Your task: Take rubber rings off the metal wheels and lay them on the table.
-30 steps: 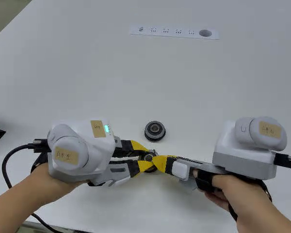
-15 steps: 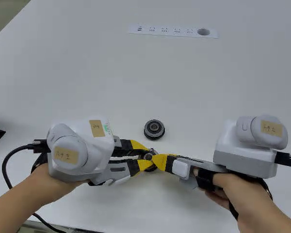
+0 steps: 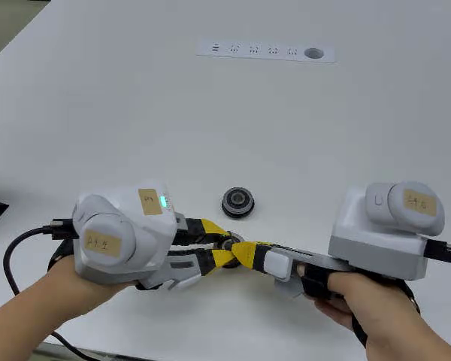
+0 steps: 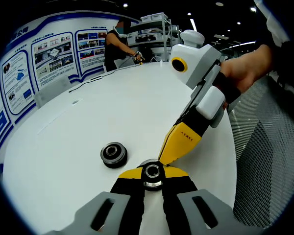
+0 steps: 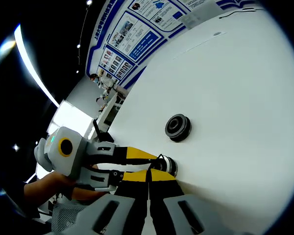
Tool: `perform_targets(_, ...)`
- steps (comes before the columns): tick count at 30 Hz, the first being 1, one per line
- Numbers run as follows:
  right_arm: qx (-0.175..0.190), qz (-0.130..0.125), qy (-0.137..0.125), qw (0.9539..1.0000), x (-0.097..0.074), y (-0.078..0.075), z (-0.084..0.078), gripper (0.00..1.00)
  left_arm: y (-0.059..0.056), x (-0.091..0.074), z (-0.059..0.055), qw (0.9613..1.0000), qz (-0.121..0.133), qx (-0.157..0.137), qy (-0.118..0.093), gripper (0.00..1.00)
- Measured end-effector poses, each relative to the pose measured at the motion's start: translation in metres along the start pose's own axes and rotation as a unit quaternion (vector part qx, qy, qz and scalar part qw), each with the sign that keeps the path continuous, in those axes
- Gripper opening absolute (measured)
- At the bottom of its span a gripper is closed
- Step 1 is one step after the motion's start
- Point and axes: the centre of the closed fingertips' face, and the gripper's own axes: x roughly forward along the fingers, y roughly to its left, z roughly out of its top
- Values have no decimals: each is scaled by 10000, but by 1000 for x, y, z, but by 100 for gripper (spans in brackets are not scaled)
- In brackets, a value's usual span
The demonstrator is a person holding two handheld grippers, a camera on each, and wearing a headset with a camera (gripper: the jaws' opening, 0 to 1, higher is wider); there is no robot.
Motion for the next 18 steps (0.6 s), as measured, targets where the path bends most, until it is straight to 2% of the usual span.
perform_targets(3,102,15,-40,9999,-1,0,1,0,0,0,0,10000,3,15,0,12)
perform_targets(7,555,92,-164,9983,-2,-2,1,1,0,0,0,10000,25,-18,-6,12)
perform_targets(11,500,70,-147,9986,-2,-1,1,1,-1,0,1,10000,70,52,37,13)
perform_targets(14,503,68,-116,9986,-1,0,0,1,-1,-1,0,9999,82,-63,3,13)
perform_targets(18,517,38,-89,9986,-1,0,-1,1,-2,-2,0,9999,106,-30,15,13)
